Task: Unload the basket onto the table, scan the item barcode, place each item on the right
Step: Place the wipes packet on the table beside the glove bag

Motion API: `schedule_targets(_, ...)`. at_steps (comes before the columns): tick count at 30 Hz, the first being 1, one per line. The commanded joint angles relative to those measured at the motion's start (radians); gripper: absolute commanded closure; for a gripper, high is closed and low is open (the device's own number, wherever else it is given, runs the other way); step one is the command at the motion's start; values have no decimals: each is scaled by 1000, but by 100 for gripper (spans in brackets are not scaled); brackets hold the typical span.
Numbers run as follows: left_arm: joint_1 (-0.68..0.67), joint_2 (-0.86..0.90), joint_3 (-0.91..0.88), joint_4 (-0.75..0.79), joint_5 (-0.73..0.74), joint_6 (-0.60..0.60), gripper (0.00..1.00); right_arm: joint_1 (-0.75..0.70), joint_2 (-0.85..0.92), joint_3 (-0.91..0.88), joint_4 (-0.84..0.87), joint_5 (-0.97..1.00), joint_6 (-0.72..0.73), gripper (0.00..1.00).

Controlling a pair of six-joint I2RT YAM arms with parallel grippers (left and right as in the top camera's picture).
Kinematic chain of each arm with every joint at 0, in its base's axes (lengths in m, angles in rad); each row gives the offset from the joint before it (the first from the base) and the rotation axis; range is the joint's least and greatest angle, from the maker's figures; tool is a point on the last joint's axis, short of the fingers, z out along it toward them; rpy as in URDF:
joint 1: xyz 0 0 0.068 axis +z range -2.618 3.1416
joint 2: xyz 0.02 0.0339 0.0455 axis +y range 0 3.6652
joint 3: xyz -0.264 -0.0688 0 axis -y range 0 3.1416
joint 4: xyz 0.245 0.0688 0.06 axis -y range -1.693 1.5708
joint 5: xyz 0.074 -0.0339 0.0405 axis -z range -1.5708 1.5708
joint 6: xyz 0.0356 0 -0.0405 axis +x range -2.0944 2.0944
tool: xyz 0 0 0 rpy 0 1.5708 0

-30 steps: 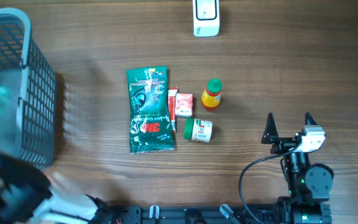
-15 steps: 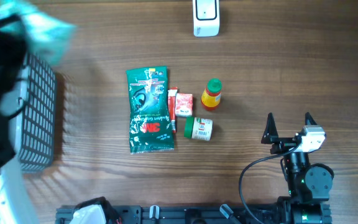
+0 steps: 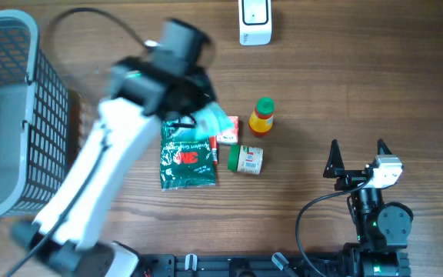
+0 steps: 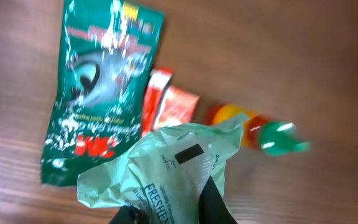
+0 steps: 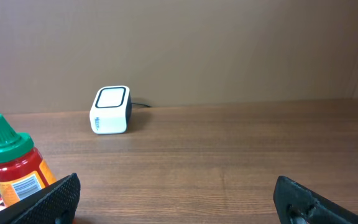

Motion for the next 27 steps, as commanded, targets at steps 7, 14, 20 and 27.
schedule_targets(7, -145, 132, -136, -10, -250, -121, 96, 5, -2, 0, 2, -12, -9, 0)
schedule_targets(14, -144, 132, -478, 325, -248, -185, 92, 5, -2, -1, 2, -12, -9, 0)
schedule_targets(20, -143, 130, -604, 568, -193, -179, 24, 5, -2, 0, 2, -12, -9, 0)
schedule_targets(27, -106, -24, -452, 480, -456, -173, 0, 5, -2, 0, 2, -12, -9, 0)
